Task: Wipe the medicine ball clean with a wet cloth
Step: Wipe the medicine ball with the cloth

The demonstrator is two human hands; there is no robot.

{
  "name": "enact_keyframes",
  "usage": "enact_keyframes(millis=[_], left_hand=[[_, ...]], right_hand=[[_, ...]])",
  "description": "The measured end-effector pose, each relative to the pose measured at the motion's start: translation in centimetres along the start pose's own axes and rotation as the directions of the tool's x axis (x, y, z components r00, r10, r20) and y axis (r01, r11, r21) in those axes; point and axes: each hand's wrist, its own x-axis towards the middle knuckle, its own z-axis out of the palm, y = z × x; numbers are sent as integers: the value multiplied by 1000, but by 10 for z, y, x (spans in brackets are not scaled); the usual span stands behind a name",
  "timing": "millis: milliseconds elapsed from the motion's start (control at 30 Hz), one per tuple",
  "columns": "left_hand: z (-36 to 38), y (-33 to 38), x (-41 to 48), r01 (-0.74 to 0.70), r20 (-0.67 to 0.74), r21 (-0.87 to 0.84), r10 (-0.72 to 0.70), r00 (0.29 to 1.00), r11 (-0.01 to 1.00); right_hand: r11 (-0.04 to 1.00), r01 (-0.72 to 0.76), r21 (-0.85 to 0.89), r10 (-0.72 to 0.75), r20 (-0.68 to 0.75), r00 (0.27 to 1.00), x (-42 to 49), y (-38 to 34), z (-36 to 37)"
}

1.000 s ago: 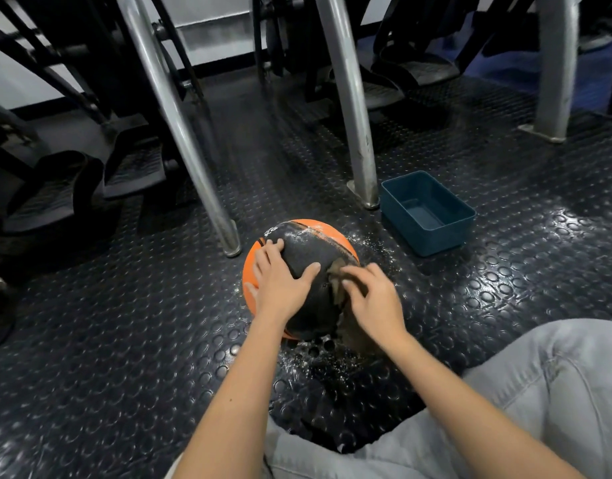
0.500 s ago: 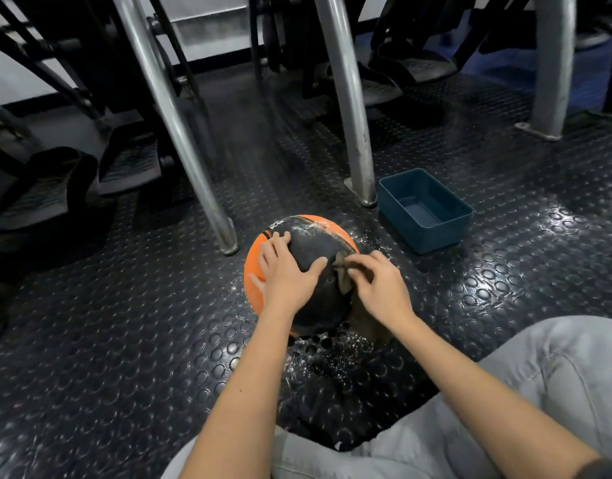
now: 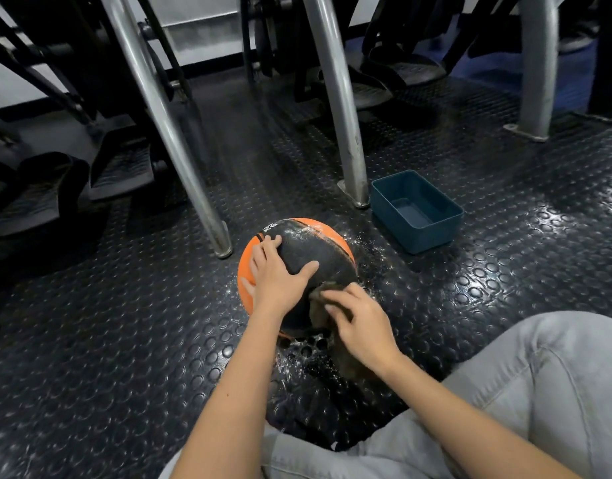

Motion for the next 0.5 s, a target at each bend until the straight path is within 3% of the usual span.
enact_keyframes(millis=[133, 367, 500], left_hand=[[1, -1, -1, -5, -20, -6, 5, 1000, 1000], [1, -6, 2, -7, -10, -22, 7, 1000, 1000], [3, -4, 3, -7, -34, -21, 7, 999, 1000]], right_hand=[[997, 37, -73, -44, -107, 993, 30, 3, -5], [931, 198, -307, -211, -9, 978, -15, 39, 2], [965, 178, -193, -208, -148, 967, 13, 21, -2]])
